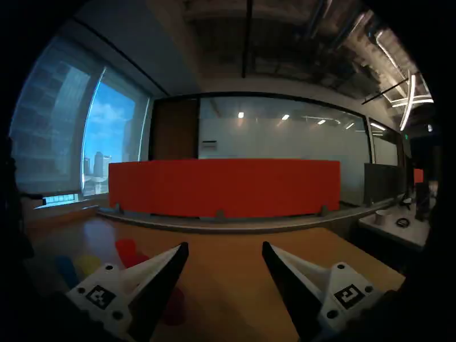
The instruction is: Pour water
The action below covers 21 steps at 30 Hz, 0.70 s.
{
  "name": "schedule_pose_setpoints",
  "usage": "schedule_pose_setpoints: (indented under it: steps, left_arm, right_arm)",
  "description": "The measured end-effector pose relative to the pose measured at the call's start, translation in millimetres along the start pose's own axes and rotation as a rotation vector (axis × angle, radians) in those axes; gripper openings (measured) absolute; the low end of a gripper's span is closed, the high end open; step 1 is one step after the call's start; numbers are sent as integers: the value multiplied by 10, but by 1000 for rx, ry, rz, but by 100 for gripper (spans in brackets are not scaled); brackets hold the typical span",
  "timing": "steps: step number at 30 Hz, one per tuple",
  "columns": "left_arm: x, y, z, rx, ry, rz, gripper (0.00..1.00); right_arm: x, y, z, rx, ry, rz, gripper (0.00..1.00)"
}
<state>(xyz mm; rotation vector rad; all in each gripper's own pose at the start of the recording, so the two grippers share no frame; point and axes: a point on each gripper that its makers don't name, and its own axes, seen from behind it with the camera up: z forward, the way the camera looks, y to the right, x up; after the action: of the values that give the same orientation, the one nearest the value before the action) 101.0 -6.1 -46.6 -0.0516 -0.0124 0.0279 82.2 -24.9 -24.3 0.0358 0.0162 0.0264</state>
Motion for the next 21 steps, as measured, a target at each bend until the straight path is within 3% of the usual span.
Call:
schedule_pose_setpoints:
  steps: [6, 17, 21]
  left_arm:
    - [55, -19, 47, 26, 25, 3, 92]
    - [0, 32, 123, 48, 65, 34, 93]
    - [-60, 40, 162, 55, 69, 22, 93]
  right_arm:
    - [39, 40, -6, -31, 25, 37, 100]
    - [-67, -22, -3, -25, 5, 46, 100]
    - [-91, 12, -13, -29, -3, 61, 100]
